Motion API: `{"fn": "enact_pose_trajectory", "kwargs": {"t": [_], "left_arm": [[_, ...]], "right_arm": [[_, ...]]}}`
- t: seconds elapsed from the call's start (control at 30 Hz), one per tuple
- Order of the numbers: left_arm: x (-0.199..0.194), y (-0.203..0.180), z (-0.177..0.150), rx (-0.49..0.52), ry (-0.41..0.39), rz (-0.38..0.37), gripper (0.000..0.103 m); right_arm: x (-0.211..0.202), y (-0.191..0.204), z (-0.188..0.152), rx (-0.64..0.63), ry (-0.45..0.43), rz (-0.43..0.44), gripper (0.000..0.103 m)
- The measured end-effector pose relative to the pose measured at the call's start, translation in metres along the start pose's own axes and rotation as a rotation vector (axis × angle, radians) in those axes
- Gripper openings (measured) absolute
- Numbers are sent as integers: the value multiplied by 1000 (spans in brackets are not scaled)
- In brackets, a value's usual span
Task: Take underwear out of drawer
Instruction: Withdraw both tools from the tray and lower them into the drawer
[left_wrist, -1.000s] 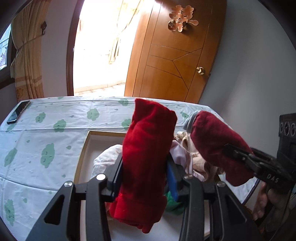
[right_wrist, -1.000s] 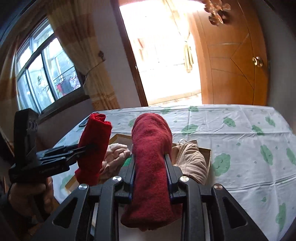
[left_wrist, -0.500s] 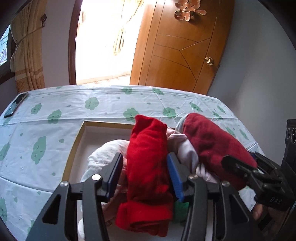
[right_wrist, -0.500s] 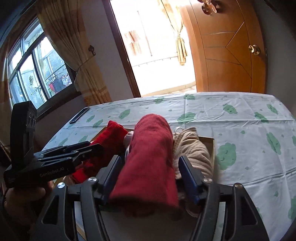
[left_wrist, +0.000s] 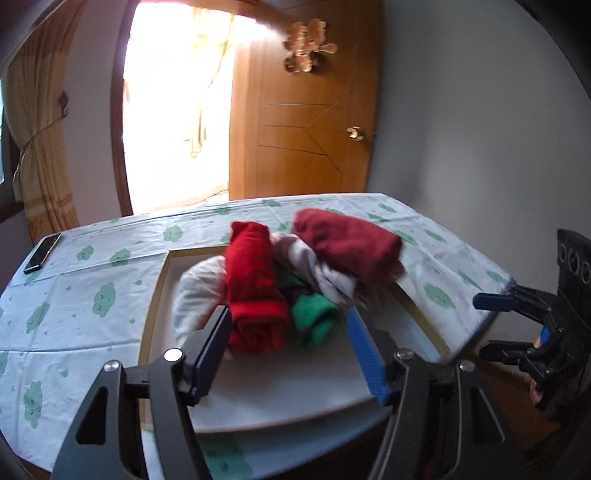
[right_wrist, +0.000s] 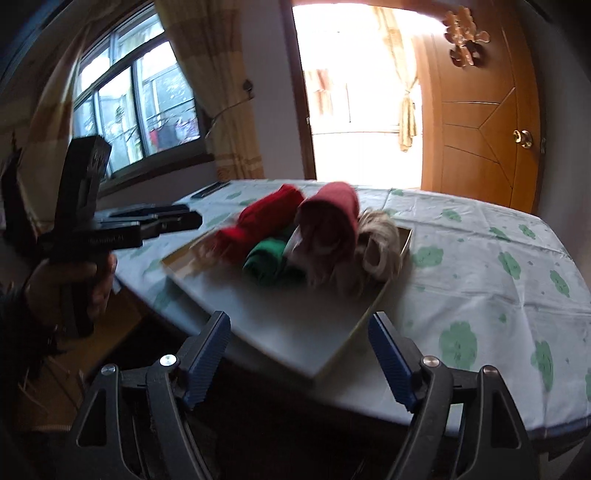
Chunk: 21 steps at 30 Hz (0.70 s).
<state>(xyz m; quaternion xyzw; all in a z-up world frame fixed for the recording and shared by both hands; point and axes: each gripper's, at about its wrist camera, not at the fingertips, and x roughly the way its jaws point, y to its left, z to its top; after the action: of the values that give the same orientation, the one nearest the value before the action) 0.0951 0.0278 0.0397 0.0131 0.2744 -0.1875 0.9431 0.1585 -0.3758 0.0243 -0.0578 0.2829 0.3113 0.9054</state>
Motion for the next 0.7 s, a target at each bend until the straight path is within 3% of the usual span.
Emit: {"fn": "enact_pose_trajectory", "kwargs": {"t": [0.13, 0.3, 0.7], "left_arm": [[-22, -16, -31, 49, 24, -40, 69], [-36, -25, -72, 90, 82, -42, 69], [-34, 1, -152, 26, 246, -15, 69]], "right_arm": [[-9, 18, -36, -56, 63, 49, 79], [-10, 35, -65, -158, 159, 35, 79], [13, 55, -96, -348, 458, 22, 79]]}}
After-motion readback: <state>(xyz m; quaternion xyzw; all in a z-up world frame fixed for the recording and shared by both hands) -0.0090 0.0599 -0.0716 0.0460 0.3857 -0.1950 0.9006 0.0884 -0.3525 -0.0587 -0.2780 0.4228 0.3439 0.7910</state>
